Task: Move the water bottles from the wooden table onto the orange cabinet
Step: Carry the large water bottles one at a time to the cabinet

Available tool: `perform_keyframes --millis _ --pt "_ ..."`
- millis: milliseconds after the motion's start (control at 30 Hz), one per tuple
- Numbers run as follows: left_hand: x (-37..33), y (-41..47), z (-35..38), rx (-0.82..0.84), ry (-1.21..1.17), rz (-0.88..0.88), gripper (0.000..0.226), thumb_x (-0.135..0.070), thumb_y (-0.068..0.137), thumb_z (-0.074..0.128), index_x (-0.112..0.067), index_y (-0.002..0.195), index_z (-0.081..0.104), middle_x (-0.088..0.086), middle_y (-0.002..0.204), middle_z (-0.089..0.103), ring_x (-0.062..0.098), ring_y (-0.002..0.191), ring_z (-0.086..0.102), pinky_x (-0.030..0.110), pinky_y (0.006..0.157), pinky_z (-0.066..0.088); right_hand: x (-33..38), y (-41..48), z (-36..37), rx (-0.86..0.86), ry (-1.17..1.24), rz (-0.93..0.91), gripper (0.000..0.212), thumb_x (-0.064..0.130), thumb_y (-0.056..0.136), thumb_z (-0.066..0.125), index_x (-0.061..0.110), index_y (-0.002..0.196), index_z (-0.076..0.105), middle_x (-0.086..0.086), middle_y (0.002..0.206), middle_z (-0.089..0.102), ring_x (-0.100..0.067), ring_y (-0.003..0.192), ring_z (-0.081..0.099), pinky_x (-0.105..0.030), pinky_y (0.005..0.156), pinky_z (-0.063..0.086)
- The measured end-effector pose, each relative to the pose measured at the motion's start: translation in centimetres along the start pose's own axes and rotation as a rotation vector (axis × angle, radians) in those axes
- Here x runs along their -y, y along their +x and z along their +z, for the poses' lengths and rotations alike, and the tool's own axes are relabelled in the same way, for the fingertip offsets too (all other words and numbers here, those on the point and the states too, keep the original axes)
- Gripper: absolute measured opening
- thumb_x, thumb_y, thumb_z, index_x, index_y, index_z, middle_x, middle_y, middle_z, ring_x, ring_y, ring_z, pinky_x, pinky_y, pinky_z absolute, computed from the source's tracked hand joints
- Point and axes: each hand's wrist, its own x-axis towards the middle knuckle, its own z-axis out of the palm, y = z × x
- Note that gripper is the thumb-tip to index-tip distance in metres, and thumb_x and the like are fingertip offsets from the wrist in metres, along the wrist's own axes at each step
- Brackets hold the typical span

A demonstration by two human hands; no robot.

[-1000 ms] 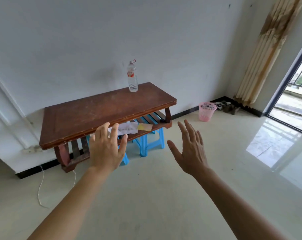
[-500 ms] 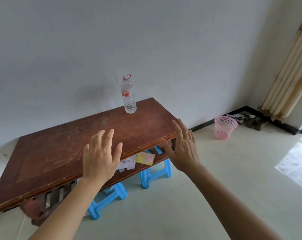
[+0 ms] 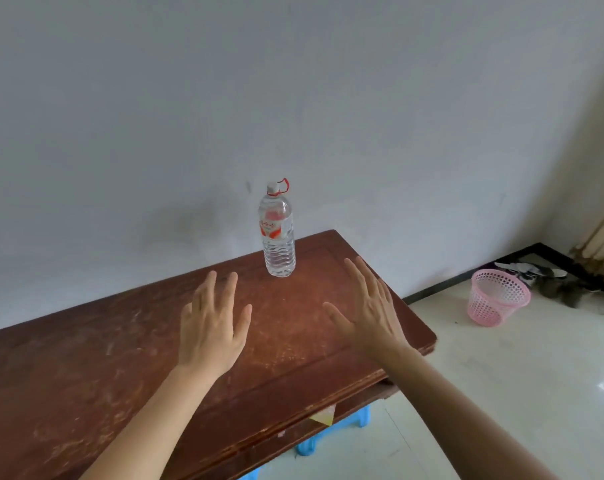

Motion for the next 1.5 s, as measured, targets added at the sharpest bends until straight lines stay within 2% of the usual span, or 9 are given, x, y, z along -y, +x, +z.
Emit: perform_keyframes --millis 100,333,500,700,800,1000,1133,1300,1500 --pt "1.2 7.6 2.2 -0.035 0.033 0.087 0.070 -0.049 0.096 0.052 -0.012 0.154 0.035 0.028 0.159 0.023 0.045 0.137 0.041 0.059 0.097 0.048 -0.9 5.4 1.8 0.023 0.004 0.036 0.087 0.068 0.095 0.046 0.037 0.160 -0.003 0.006 0.171 0.000 -0.017 0.156 0.014 -0.046 0.128 0.012" --pt "0.5 21.0 8.5 0.013 0.172 0.406 0.113 -0.048 0.078 0.077 -0.022 0.161 0.005 0.026 0.164 -0.007 0.046 0.151 0.010 0.066 0.114 0.022 -5.6 14.2 6.8 0.108 0.031 0.120 0.100 0.069 0.089 0.055 0.032 0.161 -0.003 0.002 0.171 0.005 -0.014 0.156 0.012 -0.043 0.127 0.014" --pt "-2.8 28.8 11.1 0.132 0.648 0.697 0.112 -0.029 0.088 0.066 -0.020 0.155 -0.023 0.027 0.154 -0.038 0.043 0.144 -0.032 0.069 0.117 -0.006 -8.8 19.9 11.1 0.280 -0.004 0.110 0.110 0.071 0.086 0.059 0.029 0.160 -0.010 -0.005 0.171 0.002 -0.018 0.157 0.011 -0.042 0.126 0.016" --pt "-5.8 35.7 15.3 0.305 1.177 0.711 0.086 -0.044 0.101 0.049 -0.006 0.159 -0.002 0.033 0.161 0.004 0.052 0.149 -0.004 0.080 0.103 -0.014 -11.6 27.2 16.6 0.476 0.076 0.057 0.124 0.073 0.077 0.066 0.030 0.160 -0.016 -0.004 0.171 -0.005 -0.021 0.157 0.004 -0.044 0.127 0.015" --pt "-6.2 36.2 16.1 0.304 1.238 0.742 0.072 -0.034 0.100 0.053 0.002 0.153 0.021 0.031 0.152 0.030 0.051 0.144 0.020 0.076 0.111 0.013 -11.1 30.6 19.8 0.498 0.152 -0.012 0.129 0.070 0.074 0.073 0.026 0.160 -0.013 -0.003 0.171 -0.003 -0.019 0.157 0.002 -0.046 0.126 0.017" --pt "-6.4 35.7 16.4 0.369 1.213 0.577 0.050 -0.023 0.091 0.057 0.001 0.134 0.047 0.023 0.125 0.044 0.041 0.123 0.039 0.063 0.103 0.031 -8.5 33.7 25.6 0.439 0.502 0.092 0.110 0.069 0.067 0.071 0.024 0.155 0.022 0.006 0.157 0.036 -0.013 0.145 0.036 -0.044 0.115 0.039" --pt "-3.5 35.5 15.9 0.417 1.062 0.279 0.046 -0.020 0.091 0.051 -0.010 0.135 0.051 0.013 0.125 0.047 0.033 0.117 0.044 0.060 0.099 0.027 -7.6 35.7 26.9 0.470 0.500 -0.053 0.101 0.071 0.066 0.070 0.022 0.148 0.037 0.004 0.146 0.050 -0.019 0.136 0.046 -0.043 0.113 0.040" --pt "2.2 32.7 15.1 0.534 0.822 -0.102 0.073 -0.021 0.080 0.068 -0.020 0.144 0.035 0.013 0.131 0.045 0.037 0.121 0.046 0.066 0.109 0.028 -5.3 37.7 28.0 0.629 0.231 -0.282 0.098 0.047 0.069 0.082 0.030 0.152 0.033 -0.004 0.142 0.051 -0.027 0.132 0.049 -0.050 0.109 0.043" --pt "6.8 23.7 16.7 0.666 0.494 -0.368 0.103 -0.053 0.063 0.082 -0.023 0.149 0.034 0.005 0.140 0.052 0.028 0.125 0.053 0.049 0.095 0.048 -1.4 35.5 28.4 0.757 -0.276 -0.630 0.110 0.046 0.066 0.090 0.032 0.153 0.024 -0.003 0.150 0.043 -0.030 0.140 0.040 -0.059 0.116 0.028"
